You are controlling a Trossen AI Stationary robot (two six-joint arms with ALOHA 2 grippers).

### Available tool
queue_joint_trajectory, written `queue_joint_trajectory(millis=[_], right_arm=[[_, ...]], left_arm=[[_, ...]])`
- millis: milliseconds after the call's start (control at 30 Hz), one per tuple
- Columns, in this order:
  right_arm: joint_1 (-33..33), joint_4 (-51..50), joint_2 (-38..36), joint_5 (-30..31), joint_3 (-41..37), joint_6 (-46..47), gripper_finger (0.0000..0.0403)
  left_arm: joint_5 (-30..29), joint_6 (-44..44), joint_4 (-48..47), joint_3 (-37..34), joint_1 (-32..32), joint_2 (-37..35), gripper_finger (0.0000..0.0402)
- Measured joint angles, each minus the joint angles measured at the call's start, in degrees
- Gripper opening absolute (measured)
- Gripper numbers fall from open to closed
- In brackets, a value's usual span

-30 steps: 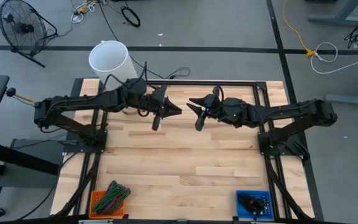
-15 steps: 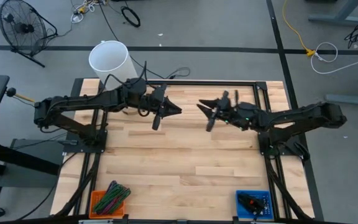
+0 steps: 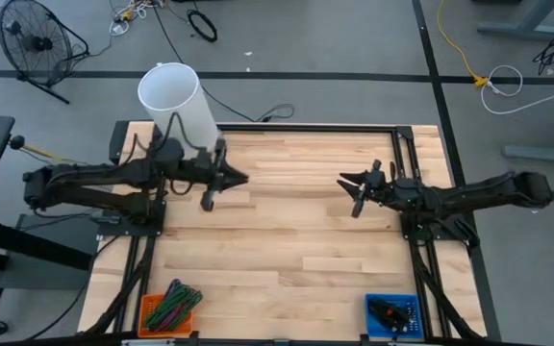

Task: Pick & Place USB Port
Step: Return to home position

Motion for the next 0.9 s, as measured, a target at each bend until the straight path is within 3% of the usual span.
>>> queue_joint_trajectory(millis=[233,433,633,900], right_arm=[[-0.02,0.09,-5.97,-0.04,-7.82,0.0,0.0104],[0.0,-10.93,-13.56,-0.08,-7.96,-0.02,0.0104],[0.05,-16.0,-25.53,0.01,-7.96,0.0,0.0104],[0.07,-15.91,-40.02,0.02,-7.96,0.0,0.0104]], left_arm=[[0.06,0.01,0.63,-16.81,0.0,-12.83,0.0046],[-0.05,0.0,-0.09,-27.28,0.0,-24.71,0.0046],[-0.05,-0.01,-0.15,-33.46,-0.01,-33.52,0.0046],[-0.06,0.0,-0.75,-35.6,0.0,-38.98,0.0046]])
